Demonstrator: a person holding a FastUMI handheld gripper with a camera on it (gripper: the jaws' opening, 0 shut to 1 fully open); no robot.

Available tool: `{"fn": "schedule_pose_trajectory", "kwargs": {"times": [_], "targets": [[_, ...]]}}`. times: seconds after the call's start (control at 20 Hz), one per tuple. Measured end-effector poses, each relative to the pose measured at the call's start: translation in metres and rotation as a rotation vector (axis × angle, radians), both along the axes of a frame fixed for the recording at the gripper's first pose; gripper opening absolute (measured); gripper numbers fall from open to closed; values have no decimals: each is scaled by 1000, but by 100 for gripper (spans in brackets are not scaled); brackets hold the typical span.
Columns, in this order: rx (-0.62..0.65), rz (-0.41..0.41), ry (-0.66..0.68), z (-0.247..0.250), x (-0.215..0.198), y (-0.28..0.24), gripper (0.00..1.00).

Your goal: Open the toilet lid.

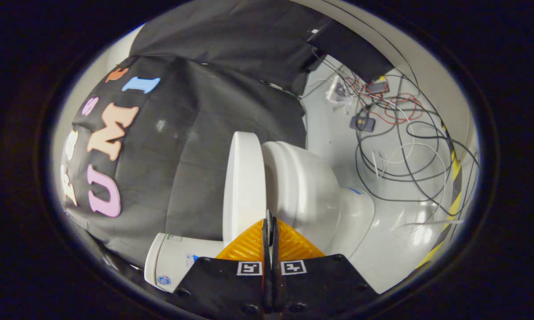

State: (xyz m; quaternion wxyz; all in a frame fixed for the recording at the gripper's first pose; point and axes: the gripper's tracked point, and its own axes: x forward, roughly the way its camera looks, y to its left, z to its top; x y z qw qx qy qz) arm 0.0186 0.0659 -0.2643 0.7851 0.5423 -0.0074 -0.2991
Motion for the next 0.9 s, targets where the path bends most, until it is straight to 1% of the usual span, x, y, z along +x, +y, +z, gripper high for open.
{"fn": "schedule_pose_trajectory", "kwargs": {"times": [0.2,0.3,0.4,0.5,0.75,0.9], "targets": [[-161,19,-11,48,6,14,1],[-229,36,-48,73,15,24,1],[-324,76,-39,93,22,36,2],[-406,117,-2,107,27,46,3],[-573,212,23,142,44,76,6],[-692,285,46,160,55,97,7]]}}
